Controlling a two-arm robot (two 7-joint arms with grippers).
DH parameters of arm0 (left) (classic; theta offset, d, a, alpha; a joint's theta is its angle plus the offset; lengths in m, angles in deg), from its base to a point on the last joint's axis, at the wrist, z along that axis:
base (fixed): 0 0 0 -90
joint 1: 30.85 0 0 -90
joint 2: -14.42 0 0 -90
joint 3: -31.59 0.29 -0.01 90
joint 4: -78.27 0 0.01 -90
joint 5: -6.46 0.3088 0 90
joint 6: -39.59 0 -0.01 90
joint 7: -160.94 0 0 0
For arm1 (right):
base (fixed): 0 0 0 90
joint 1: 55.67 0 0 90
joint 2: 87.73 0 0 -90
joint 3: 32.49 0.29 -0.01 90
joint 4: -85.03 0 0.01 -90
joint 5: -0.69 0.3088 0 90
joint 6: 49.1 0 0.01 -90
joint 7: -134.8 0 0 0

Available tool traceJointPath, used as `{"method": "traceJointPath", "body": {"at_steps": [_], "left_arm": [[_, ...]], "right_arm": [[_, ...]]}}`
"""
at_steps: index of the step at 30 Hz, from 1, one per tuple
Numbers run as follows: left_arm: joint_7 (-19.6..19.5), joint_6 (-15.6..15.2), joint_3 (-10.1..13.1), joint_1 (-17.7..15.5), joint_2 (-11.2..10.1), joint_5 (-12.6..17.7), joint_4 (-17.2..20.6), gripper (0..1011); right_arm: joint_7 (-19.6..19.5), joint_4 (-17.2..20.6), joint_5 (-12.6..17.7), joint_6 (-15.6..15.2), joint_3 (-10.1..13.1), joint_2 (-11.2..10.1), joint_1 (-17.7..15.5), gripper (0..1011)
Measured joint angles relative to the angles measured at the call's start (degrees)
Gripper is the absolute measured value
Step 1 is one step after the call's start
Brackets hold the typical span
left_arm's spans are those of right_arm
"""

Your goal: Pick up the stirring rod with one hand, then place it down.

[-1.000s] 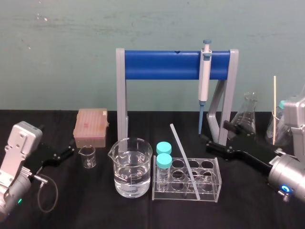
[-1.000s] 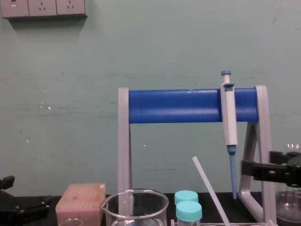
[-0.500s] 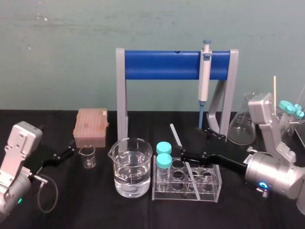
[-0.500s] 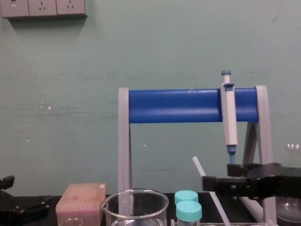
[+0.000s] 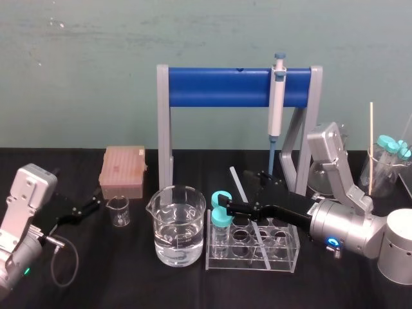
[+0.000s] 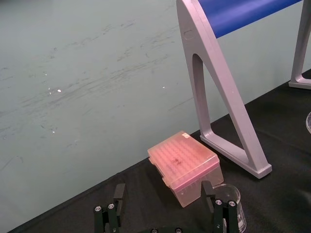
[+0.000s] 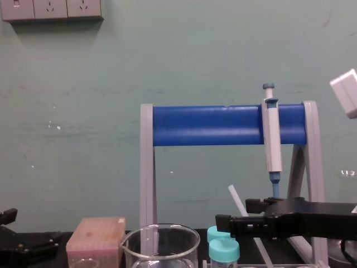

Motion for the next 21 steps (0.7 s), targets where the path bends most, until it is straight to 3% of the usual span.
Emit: {"method": "traceJointPath", "body": {"at_steps": [14, 21], "left_arm": [[0.0, 0.0, 0.0, 0.0, 0.0, 0.0, 0.0, 1000], [0.0, 0.0, 0.0, 0.0, 0.0, 0.0, 0.0, 1000]], "right_arm": [[-0.33, -0.62, -0.71, 0.29, -0.17, 0.39, 0.37, 990], [-0.35, -0.48, -0.58, 0.29, -0.14, 0.31, 0.28, 838]]}}
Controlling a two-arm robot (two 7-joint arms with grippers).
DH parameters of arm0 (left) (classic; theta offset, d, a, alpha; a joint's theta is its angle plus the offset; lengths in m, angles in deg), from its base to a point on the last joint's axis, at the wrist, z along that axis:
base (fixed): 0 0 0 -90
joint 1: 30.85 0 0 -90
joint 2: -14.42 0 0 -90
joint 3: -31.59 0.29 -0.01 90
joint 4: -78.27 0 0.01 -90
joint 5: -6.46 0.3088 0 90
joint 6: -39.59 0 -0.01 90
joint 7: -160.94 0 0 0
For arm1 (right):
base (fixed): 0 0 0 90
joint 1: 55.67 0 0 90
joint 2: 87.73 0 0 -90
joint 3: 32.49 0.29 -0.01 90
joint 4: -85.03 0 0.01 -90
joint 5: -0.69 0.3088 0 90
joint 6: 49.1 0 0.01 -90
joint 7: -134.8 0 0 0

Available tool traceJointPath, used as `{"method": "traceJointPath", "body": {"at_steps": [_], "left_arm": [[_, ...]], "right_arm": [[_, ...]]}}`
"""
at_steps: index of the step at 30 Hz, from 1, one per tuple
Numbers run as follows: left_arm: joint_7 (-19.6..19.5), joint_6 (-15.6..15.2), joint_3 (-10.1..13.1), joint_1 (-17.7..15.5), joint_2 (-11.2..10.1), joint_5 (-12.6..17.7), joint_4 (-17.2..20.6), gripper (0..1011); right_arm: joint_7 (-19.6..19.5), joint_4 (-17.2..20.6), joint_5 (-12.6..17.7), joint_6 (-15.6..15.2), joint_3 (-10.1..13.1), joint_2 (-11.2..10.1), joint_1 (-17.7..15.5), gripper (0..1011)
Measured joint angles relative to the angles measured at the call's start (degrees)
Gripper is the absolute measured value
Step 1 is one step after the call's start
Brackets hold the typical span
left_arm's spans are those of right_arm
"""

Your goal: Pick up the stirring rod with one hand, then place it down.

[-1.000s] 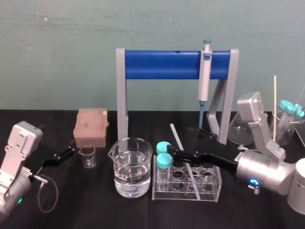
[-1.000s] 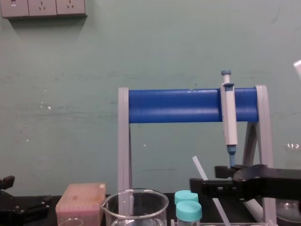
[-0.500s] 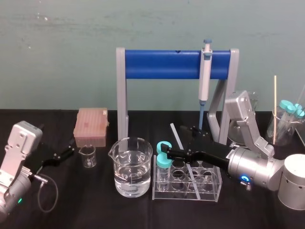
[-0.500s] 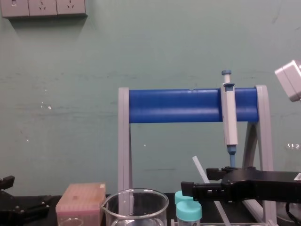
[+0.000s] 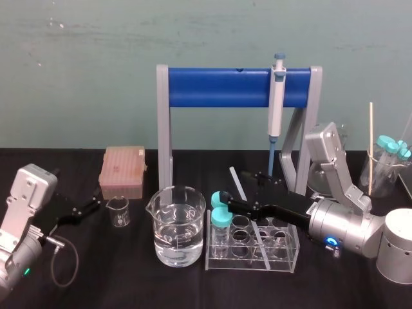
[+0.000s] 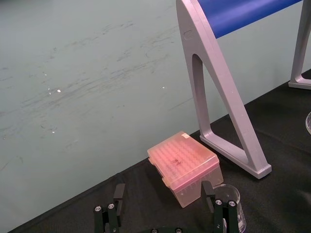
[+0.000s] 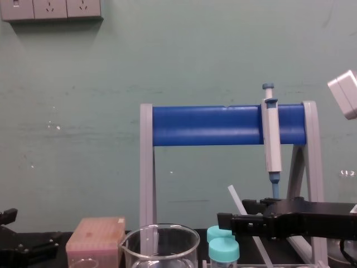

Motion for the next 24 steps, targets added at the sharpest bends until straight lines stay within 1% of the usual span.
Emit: {"method": "traceJointPath", "body": {"at_steps": [1, 3, 4, 5, 6, 8, 9, 11, 12, 13, 14, 15, 17, 18, 19, 20, 23, 24], "left_arm": [[0.0, 0.0, 0.01, 0.0, 0.0, 0.0, 0.0, 1000], [0.0, 0.0, 0.01, 0.0, 0.0, 0.0, 0.0, 1000], [0.0, 0.0, 0.0, 0.0, 0.0, 0.0, 0.0, 1000], [0.0, 0.0, 0.0, 0.0, 0.0, 0.0, 0.0, 1000], [0.0, 0.0, 0.0, 0.0, 0.0, 0.0, 0.0, 1000], [0.0, 0.0, 0.0, 0.0, 0.0, 0.0, 0.0, 1000], [0.0, 0.0, 0.0, 0.0, 0.0, 0.0, 0.0, 1000], [0.0, 0.0, 0.0, 0.0, 0.0, 0.0, 0.0, 1000], [0.0, 0.0, 0.0, 0.0, 0.0, 0.0, 0.0, 1000], [0.0, 0.0, 0.01, 0.0, 0.0, 0.0, 0.0, 1000], [0.0, 0.0, 0.01, 0.0, 0.0, 0.0, 0.0, 1000], [0.0, 0.0, 0.01, 0.0, 0.0, 0.0, 0.0, 1000], [0.0, 0.0, 0.0, 0.0, 0.0, 0.0, 0.0, 1000], [0.0, 0.0, 0.0, 0.0, 0.0, 0.0, 0.0, 1000], [0.0, 0.0, 0.0, 0.0, 0.0, 0.0, 0.0, 1000], [0.0, 0.0, 0.0, 0.0, 0.0, 0.0, 0.0, 1000], [0.0, 0.0, 0.01, 0.0, 0.0, 0.0, 0.0, 1000], [0.0, 0.0, 0.01, 0.0, 0.0, 0.0, 0.0, 1000]], "right_arm": [[0.0, 0.02, 0.04, 0.0, 0.01, -0.01, -0.01, 788], [0.0, 0.04, 0.07, -0.01, 0.01, -0.01, -0.02, 734], [0.0, 0.05, 0.08, -0.01, 0.02, -0.01, -0.02, 734], [0.0, 0.06, 0.09, -0.01, 0.03, -0.02, -0.03, 669], [0.0, 0.07, 0.1, -0.02, 0.03, -0.02, -0.03, 651], [0.0, 0.08, 0.11, -0.02, 0.04, -0.03, -0.04, 549], [0.0, 0.08, 0.12, -0.03, 0.05, -0.03, -0.05, 549], [0.0, 0.09, 0.13, -0.03, 0.06, -0.05, -0.06, 466], [0.0, 0.1, 0.14, -0.04, 0.06, -0.05, -0.06, 466], [0.0, 0.1, 0.15, -0.05, 0.06, -0.05, -0.07, 405], [0.0, 0.11, 0.16, -0.05, 0.06, -0.06, -0.07, 390], [0.0, 0.11, 0.16, -0.05, 0.06, -0.06, -0.08, 320], [0.01, 0.13, 0.17, -0.07, 0.06, -0.07, -0.08, 302], [0.0, 0.14, 0.18, -0.07, 0.07, -0.07, -0.09, 261], [0.0, 0.15, 0.19, -0.07, 0.06, -0.08, -0.09, 246], [0.0, 0.16, 0.19, -0.08, 0.06, -0.08, -0.1, 189], [0.0, 0.16, 0.19, -0.1, 0.06, -0.09, -0.1, 93], [0.0, 0.16, 0.19, -0.1, 0.06, -0.09, -0.1, 81]]}}
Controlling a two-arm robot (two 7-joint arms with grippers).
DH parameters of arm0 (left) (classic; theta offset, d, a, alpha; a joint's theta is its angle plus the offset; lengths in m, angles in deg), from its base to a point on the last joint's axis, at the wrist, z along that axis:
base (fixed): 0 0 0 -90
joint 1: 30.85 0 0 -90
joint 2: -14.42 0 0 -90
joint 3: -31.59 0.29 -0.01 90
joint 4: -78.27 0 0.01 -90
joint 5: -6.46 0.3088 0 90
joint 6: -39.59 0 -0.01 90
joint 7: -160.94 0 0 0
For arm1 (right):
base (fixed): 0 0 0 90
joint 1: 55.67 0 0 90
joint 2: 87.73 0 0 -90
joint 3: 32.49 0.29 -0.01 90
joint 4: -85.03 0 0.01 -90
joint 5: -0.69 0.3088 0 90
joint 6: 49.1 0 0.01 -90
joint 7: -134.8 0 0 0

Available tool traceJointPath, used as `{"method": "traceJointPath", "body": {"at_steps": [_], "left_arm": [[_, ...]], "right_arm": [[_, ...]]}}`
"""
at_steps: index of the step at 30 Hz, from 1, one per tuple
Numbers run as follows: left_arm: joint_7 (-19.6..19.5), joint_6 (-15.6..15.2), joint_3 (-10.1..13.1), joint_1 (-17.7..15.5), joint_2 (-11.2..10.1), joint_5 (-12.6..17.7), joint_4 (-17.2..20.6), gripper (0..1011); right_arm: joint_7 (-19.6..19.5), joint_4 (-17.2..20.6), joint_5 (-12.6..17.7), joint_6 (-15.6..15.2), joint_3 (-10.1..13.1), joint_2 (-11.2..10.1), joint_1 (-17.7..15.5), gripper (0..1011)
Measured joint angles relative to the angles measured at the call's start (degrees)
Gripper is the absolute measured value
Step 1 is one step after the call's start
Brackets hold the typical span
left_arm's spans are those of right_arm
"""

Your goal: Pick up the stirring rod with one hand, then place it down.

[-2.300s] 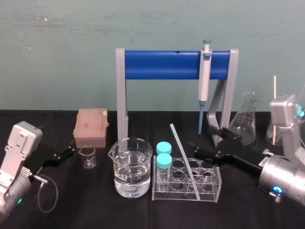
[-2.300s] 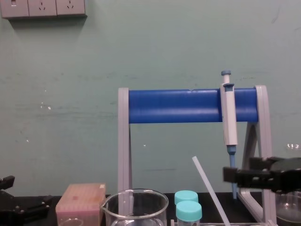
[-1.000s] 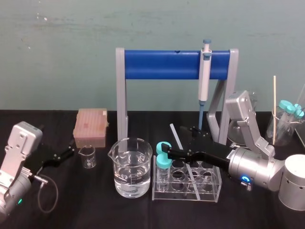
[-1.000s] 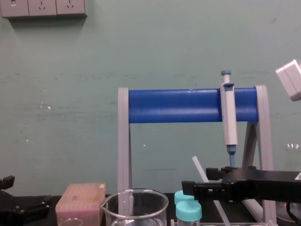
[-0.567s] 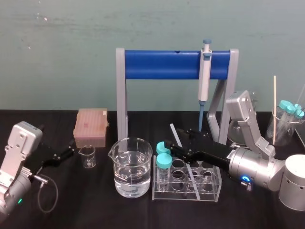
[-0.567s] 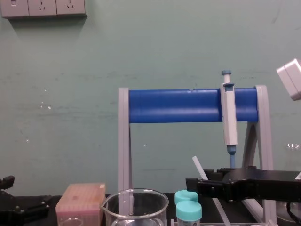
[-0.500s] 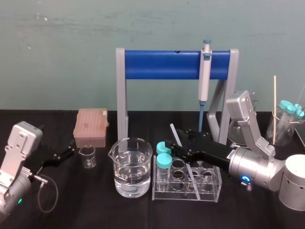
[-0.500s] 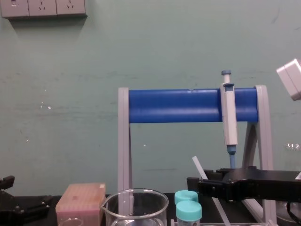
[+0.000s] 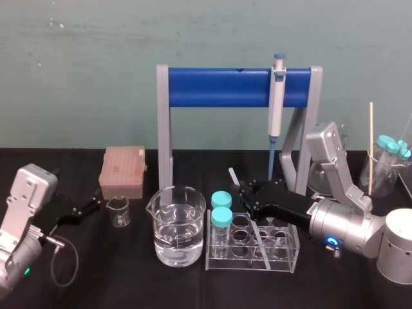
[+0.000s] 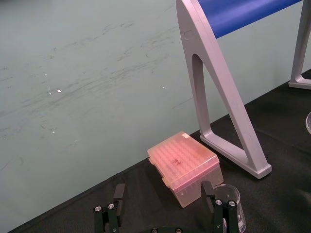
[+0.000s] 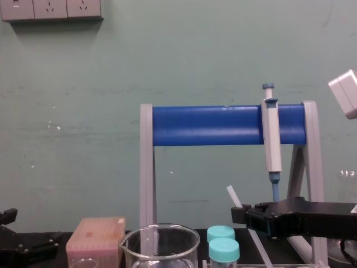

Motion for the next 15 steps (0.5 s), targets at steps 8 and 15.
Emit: {"method": "traceJointPath", "body": {"at_steps": [8, 15], "left_arm": [[0.0, 0.0, 0.0, 0.0, 0.0, 0.0, 0.0, 1000], [0.0, 0.0, 0.0, 0.0, 0.0, 0.0, 0.0, 1000]], "right_arm": [[0.0, 0.0, 0.0, 0.0, 0.0, 0.0, 0.0, 70], [-0.45, 0.17, -1.61, 5.12, 0.8, 0.37, -1.25, 70]]}}
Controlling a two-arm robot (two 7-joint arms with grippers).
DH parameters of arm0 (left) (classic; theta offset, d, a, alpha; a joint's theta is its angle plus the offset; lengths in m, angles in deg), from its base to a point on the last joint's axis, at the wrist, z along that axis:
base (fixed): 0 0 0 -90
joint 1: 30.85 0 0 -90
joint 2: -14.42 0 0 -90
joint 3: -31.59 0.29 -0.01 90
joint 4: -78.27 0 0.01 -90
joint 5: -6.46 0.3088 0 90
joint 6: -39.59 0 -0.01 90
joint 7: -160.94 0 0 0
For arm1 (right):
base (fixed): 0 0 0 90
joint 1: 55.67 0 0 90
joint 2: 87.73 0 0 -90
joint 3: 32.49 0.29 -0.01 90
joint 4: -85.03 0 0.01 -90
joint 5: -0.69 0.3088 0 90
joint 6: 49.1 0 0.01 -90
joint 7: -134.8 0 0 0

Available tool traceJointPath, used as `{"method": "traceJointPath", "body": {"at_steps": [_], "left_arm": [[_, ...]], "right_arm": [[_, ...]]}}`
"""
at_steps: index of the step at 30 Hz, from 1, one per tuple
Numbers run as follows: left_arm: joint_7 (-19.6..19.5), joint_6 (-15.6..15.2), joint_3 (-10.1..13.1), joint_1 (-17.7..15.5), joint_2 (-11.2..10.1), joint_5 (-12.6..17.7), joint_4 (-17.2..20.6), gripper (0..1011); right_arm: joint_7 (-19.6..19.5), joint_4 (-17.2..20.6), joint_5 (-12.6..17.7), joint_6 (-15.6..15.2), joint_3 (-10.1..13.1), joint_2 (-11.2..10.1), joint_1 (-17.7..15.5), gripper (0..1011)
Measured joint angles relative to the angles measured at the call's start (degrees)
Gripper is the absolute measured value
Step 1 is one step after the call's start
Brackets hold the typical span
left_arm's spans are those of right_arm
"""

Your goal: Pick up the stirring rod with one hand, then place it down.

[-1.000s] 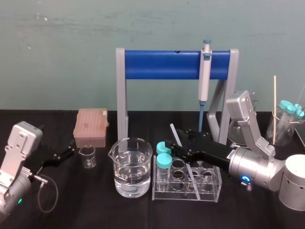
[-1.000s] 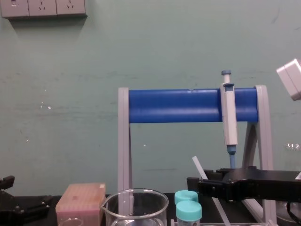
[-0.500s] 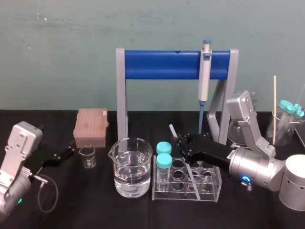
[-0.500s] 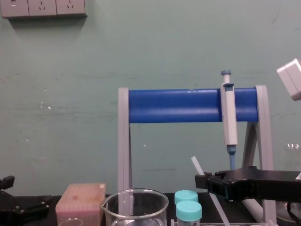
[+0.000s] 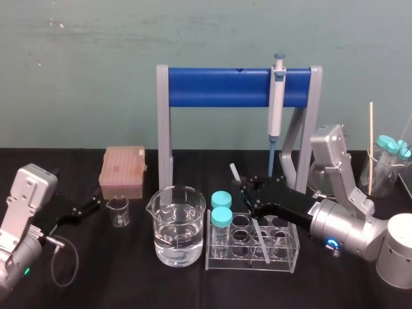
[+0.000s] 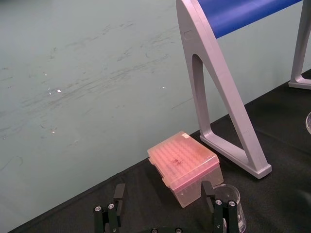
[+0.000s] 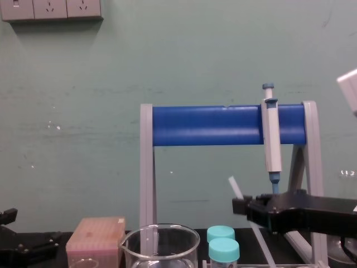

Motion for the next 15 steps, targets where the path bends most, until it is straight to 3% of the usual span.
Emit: {"method": "traceJointPath", "body": {"at_steps": [3, 9, 15], "left_arm": [[0.0, 0.0, 0.0, 0.0, 0.0, 0.0, 0.0, 1000], [0.0, 0.0, 0.0, 0.0, 0.0, 0.0, 0.0, 1000], [0.0, 0.0, 0.0, 0.0, 0.0, 0.0, 0.0, 1000]], "right_arm": [[-0.18, 0.38, -0.33, 2.69, 0.85, 0.32, -0.97, 70], [0.69, 1.92, 1.36, 11.78, 4.5, 1.68, -4.95, 70], [1.28, 4.23, 2.56, 16.42, 7.36, 2.21, -7.82, 70]]}}
